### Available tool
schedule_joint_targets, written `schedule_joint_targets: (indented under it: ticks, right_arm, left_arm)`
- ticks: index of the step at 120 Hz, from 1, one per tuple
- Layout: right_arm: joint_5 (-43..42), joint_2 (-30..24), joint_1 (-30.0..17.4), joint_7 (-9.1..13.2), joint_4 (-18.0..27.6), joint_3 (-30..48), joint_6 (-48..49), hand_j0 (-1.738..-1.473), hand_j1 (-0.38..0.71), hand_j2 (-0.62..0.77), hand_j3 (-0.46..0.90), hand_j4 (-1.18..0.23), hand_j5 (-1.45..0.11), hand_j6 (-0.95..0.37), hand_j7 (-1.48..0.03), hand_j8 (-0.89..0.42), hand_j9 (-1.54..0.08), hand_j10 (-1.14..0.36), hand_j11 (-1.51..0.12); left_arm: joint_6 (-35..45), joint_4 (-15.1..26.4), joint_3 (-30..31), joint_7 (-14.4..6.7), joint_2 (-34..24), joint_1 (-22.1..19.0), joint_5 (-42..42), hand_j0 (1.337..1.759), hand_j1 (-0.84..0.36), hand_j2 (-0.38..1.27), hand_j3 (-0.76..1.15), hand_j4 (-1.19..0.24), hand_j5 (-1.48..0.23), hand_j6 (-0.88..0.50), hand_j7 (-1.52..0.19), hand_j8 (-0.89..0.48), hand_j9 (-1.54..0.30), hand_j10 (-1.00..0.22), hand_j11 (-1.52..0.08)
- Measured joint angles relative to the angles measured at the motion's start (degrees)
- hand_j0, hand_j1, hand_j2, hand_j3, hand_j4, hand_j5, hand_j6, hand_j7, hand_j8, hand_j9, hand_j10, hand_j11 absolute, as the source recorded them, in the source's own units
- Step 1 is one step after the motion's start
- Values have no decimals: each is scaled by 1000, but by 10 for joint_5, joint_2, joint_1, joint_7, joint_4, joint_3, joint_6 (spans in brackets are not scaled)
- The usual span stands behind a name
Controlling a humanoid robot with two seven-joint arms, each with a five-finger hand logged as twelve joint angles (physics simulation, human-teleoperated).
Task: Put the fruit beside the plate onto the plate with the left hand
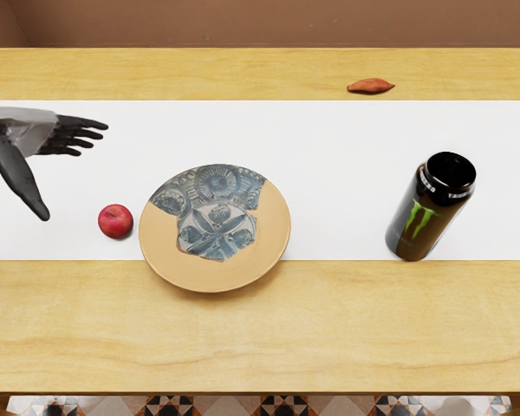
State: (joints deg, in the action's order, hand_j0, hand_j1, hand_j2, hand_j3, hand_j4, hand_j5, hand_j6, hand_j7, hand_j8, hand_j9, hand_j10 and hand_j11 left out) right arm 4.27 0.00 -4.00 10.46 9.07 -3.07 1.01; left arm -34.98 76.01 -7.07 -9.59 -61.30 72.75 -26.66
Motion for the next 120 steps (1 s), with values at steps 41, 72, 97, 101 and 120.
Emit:
schedule_joint_targets:
  ticks: [41,72,97,101,120]
  right_arm:
    - [0,0,-2,0,0,1,0,-1658,-349,0,0,0,0,0,0,0,0,0,0]
    - [0,0,-3,0,0,1,0,-1658,-349,0,0,0,0,0,0,0,0,0,0]
    - [0,0,-3,0,0,1,0,-1658,-349,0,0,0,0,0,0,0,0,0,0]
    - [0,0,-3,0,0,1,0,-1658,-349,0,0,0,0,0,0,0,0,0,0]
    - [0,0,-4,0,0,1,0,-1658,-349,0,0,0,0,0,0,0,0,0,0]
  left_arm:
    - [0,41,-33,-211,97,12,-110,1658,327,6,1,-24,-25,-25,-25,-25,-25,-23,-24]
    - [115,65,-32,-250,181,-21,-341,1658,322,6,0,-28,-31,-29,-30,-28,-30,-27,-30]
    - [200,78,-26,-254,200,-75,-436,1658,221,23,0,-113,-141,-115,-141,-114,-141,-112,-140]
    - [207,82,-22,-254,201,-75,-443,1658,203,27,0,-129,-161,-130,-161,-130,-161,-128,-160]
    - [224,91,-11,-254,213,-101,-465,1658,139,38,0,-182,-231,-184,-230,-183,-230,-181,-230]
